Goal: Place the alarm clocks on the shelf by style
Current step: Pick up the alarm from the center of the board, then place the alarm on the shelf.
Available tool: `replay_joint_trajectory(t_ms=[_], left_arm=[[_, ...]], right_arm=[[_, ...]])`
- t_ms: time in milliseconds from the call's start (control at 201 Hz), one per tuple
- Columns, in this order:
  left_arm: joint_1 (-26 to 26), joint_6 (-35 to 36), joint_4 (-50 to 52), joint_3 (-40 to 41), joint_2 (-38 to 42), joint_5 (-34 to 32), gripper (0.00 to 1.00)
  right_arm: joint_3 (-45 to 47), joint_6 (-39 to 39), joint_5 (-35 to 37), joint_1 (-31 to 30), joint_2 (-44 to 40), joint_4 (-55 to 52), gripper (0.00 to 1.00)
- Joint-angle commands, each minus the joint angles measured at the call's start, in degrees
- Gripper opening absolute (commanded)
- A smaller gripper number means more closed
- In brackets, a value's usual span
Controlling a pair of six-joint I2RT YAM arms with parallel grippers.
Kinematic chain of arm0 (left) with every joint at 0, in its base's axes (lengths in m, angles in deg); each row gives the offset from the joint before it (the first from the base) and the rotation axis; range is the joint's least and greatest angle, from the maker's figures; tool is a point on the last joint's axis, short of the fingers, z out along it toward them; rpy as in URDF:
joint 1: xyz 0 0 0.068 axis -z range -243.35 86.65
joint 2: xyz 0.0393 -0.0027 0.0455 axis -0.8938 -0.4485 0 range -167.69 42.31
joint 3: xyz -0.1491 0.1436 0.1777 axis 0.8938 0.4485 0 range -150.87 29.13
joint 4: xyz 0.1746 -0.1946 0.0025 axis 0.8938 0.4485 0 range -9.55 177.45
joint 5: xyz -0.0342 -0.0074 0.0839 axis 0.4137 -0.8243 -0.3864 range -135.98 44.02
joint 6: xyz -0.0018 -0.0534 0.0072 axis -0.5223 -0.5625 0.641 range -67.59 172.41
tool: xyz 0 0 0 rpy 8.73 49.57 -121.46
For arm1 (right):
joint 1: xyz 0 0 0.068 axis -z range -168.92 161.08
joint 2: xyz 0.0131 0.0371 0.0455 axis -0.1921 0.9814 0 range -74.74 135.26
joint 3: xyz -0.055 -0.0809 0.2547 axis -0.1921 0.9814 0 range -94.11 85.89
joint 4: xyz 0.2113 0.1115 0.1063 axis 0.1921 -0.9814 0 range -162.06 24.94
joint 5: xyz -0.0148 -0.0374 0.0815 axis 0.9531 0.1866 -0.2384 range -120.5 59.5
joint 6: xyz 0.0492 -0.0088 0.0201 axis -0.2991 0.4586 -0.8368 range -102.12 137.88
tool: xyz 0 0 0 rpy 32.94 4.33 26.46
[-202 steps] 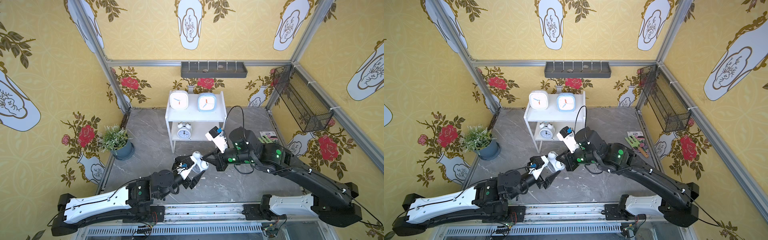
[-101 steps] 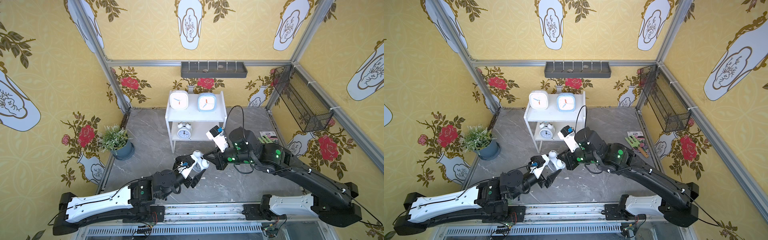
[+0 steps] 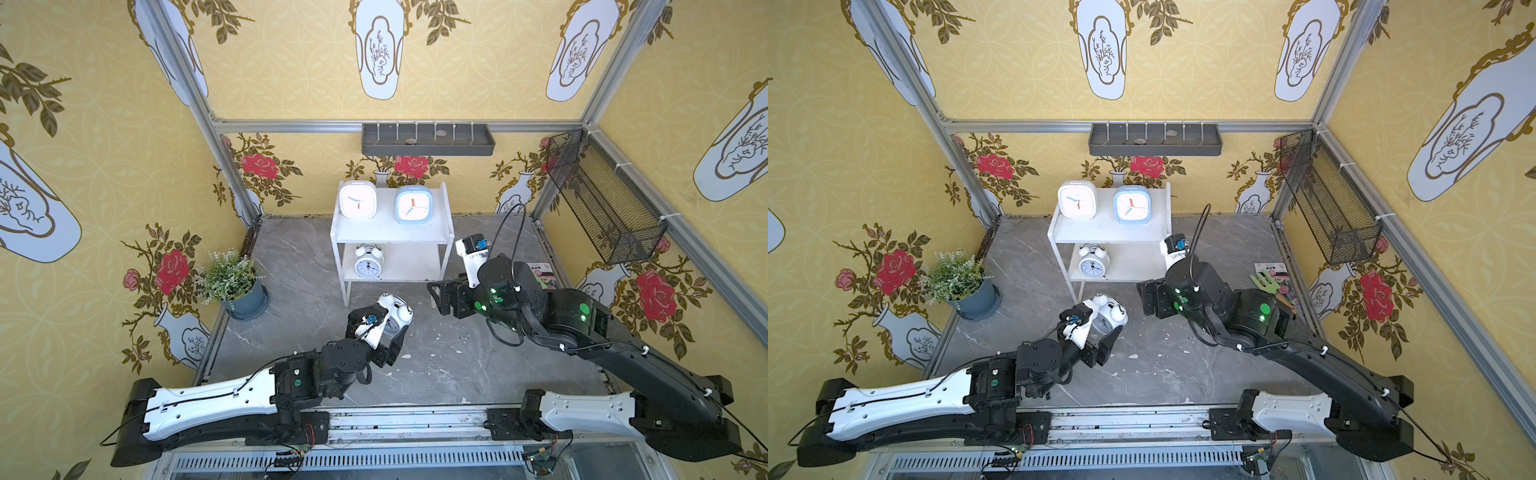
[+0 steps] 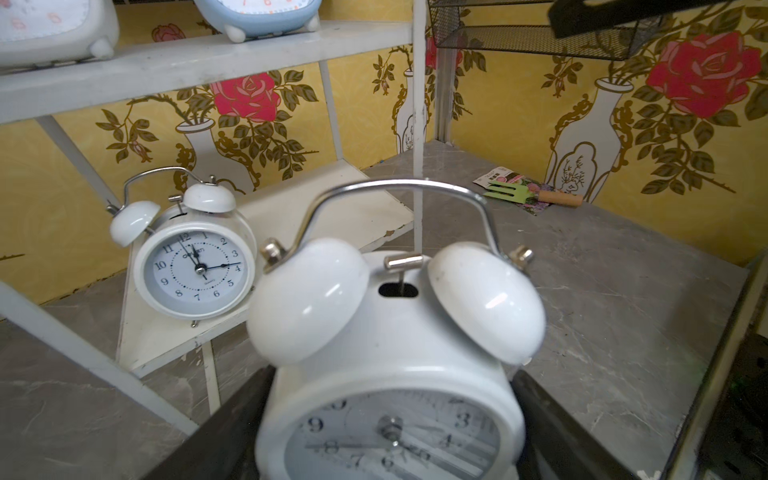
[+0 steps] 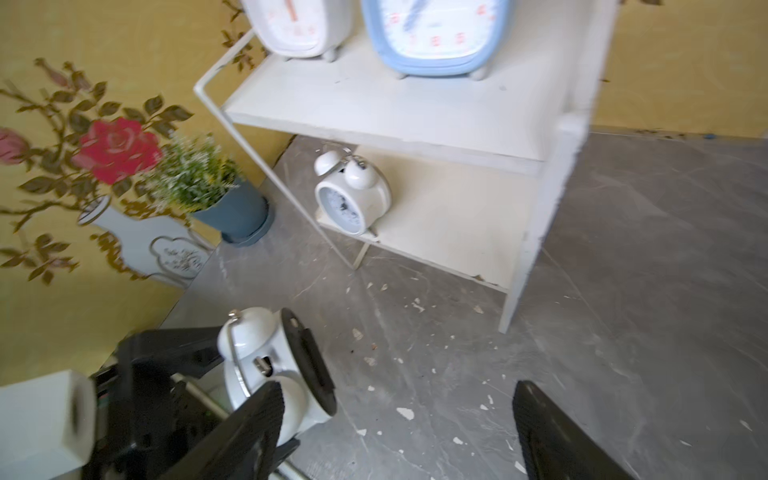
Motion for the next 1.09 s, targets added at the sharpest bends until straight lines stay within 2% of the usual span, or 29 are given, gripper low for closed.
replay_joint_trajectory(t_ms=[0, 393, 642, 1085], left_arm=[[-0.49, -4.79, -3.33, -2.06, -2.76, -5.96, 0.69], [-6.95, -13.89, -1.52, -9.99, -13.65, -0.5, 0.71], [-9.24, -14.54, -3.09, -11.96, -16.56, 3.01, 0.72], [-13.92, -16.05, -5.65, -15.28, -20.66, 7.8, 0.72]], right_arm=[[1.45, -5.39, 11.57, -0.07, -1.82, -3.65, 0.88], [6.18, -12.1, 17.13, -0.07, -7.63, -8.83, 0.91], [6.11, -15.38, 18.72, 2.06, -7.7, -15.16, 0.96], [10.5, -16.44, 17.81, 2.48, -10.76, -13.16, 0.97]])
